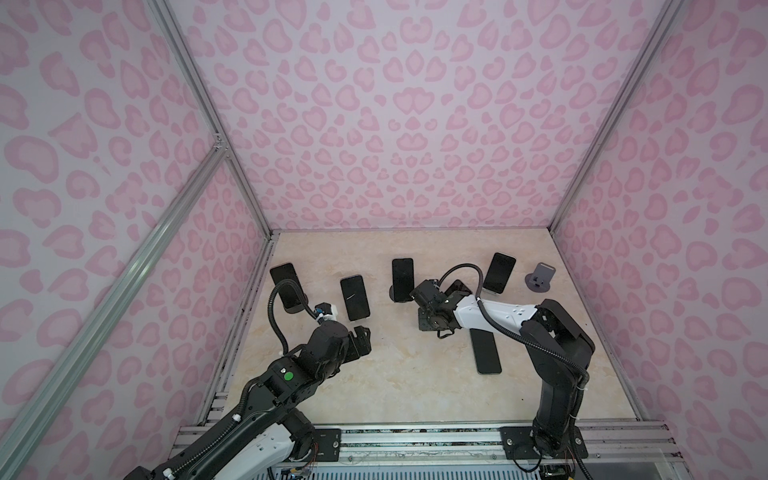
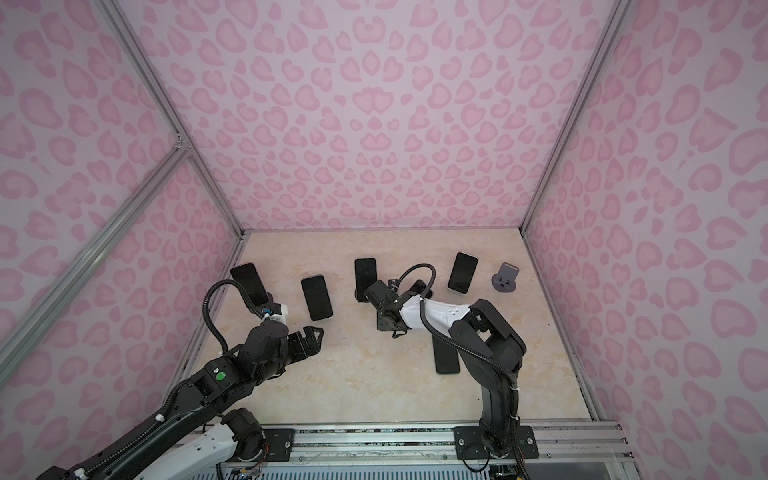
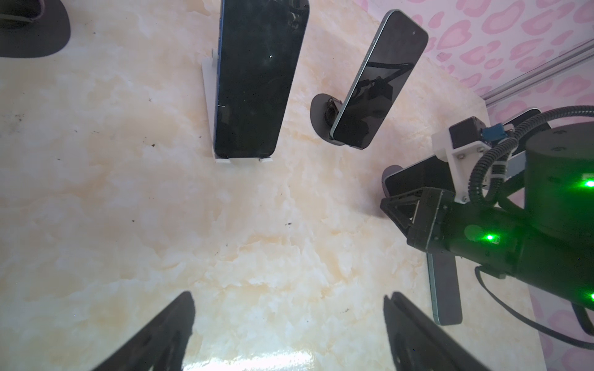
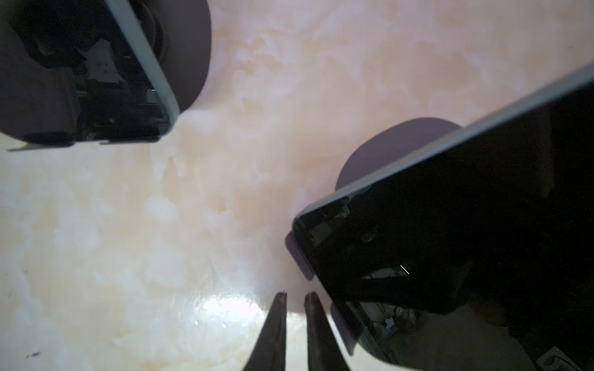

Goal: Remove the phone from the phone stand
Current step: 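Lower the right gripper onto the dark phone on the gray round stand and grasp it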

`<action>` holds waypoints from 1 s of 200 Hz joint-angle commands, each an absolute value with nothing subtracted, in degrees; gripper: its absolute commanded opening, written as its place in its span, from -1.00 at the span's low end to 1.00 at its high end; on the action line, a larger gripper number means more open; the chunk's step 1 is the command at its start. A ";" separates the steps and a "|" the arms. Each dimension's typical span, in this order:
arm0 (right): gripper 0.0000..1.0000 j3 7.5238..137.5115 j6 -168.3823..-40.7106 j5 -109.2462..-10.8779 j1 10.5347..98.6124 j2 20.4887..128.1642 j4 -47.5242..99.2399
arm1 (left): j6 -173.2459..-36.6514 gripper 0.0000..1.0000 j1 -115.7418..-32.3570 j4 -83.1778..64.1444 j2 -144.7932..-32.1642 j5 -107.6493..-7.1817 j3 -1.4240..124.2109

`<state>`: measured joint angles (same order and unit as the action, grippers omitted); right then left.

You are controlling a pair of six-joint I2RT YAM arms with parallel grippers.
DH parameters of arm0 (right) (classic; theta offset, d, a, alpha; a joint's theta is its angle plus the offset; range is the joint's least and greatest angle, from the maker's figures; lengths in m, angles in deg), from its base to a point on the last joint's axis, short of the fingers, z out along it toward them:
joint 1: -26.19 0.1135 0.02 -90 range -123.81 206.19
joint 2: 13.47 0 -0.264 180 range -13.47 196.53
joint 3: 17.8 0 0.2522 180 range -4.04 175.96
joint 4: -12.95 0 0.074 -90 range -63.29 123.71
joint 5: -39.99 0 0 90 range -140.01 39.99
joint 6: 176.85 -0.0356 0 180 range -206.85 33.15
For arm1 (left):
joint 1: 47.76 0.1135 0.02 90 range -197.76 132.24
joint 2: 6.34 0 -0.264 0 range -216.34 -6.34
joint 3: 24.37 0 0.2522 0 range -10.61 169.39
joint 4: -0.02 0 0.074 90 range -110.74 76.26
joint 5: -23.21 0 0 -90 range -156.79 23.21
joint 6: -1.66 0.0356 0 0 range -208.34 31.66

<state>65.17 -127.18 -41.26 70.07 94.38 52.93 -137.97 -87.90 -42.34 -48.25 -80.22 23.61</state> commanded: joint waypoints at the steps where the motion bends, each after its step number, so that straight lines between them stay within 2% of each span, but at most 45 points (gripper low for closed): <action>1: -0.68 65.04 -127.16 -40.35 70.13 94.00 53.56 | -138.19 0.90 -87.81 -41.29 -48.08 -80.21 24.05; 200: -0.68 62.30 -126.80 -38.67 69.78 92.71 54.94 | -139.33 0.90 -87.79 -41.55 -47.71 -79.95 23.81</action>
<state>63.30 -126.70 -39.92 69.92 93.22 54.30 -138.86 -87.90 -42.34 -47.63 -80.04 23.59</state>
